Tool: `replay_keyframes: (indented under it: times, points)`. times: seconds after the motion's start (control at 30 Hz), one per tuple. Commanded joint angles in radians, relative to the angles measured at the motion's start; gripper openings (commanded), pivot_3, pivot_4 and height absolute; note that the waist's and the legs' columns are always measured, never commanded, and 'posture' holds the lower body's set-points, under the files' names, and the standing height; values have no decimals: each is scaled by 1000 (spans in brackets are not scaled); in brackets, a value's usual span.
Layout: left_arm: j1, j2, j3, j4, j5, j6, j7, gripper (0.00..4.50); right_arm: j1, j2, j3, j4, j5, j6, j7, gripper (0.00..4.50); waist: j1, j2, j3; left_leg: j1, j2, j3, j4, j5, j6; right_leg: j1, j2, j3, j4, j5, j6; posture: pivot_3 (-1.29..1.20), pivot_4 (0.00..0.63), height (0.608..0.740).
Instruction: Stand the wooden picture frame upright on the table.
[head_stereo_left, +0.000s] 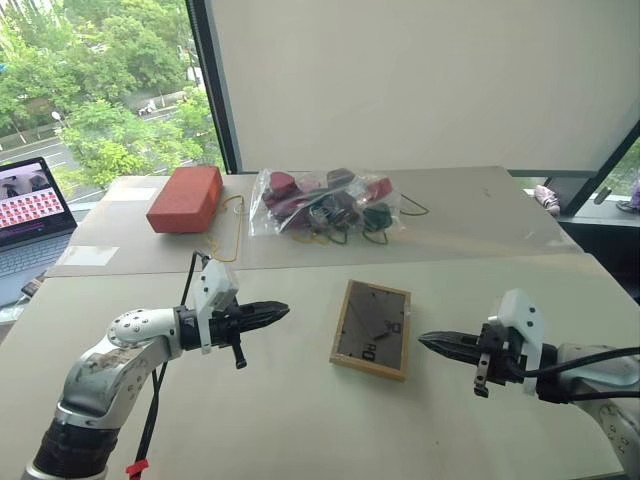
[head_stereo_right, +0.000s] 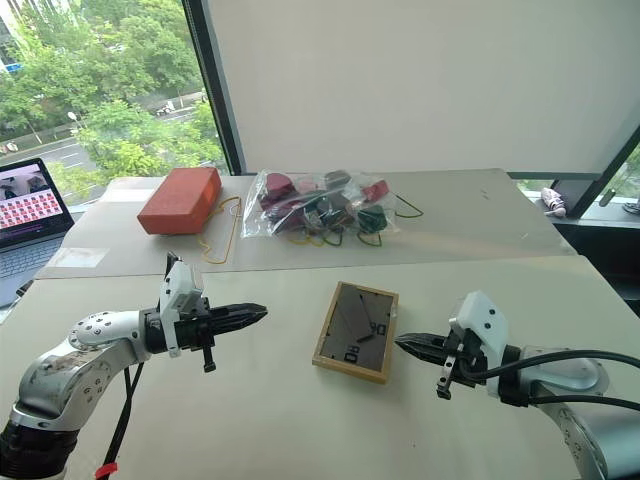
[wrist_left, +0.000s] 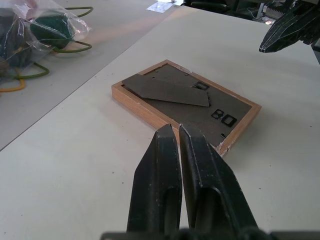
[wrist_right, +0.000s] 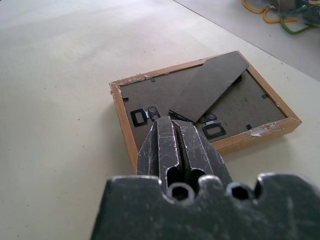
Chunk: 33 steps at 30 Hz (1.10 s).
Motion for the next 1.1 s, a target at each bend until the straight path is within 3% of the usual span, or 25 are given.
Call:
replay_keyframes:
  times: [0.03, 0.13, 0.33, 0.53, 0.63, 0.9, 1.1]
  points:
    - [-18, -3, -25, 10, 36, -29, 3, 247, -1, -24, 6, 16, -41, 4, -40, 0, 0, 0, 0, 0, 0, 0, 0, 0, 0, 0, 0, 0, 0, 0, 0, 0, 150, 740]
    - [-45, -39, -181, 146, 245, -179, 35, 247, -56, -61, 143, 173, -243, 50, -180, 0, 4, 0, 0, 1, 0, 0, 0, 0, 0, 1, 0, 0, 0, 0, 0, 0, 150, 740]
    - [-168, -172, -367, 388, 471, -393, 61, 247, -220, -10, 330, 307, -383, 91, -266, 0, 0, 0, 0, -1, -1, 1, 2, 1, -2, -1, 0, 1, 0, 1, 1, 0, 150, 740]
    - [-235, -268, -423, 463, 518, -447, 35, 247, -343, 89, 448, 317, -440, 130, -291, 0, -16, 0, 0, -1, 0, 1, 3, 2, -3, 0, 0, 1, 0, 2, 1, 0, 150, 740]
    - [-200, -238, -397, 402, 493, -402, 10, 247, -394, 139, 495, 309, -464, 156, -300, 0, -30, 0, 0, -1, 0, 0, 2, 2, -3, -1, 1, 1, 1, 2, 1, 0, 150, 740]
    - [21, -37, -254, 187, 453, -297, -3, 247, -437, 235, 608, 228, -483, 220, -284, 0, -43, 0, 0, 0, 1, -1, 0, 2, -3, -3, 2, 2, 11, 1, 0, 0, 150, 740]
    - [118, -16, -196, 106, 438, -239, 35, 247, -434, 289, 673, 200, -499, 245, -296, 0, -37, 0, 0, 1, 1, -1, 0, 2, -2, -3, 2, 2, 11, 1, -1, 0, 150, 740]
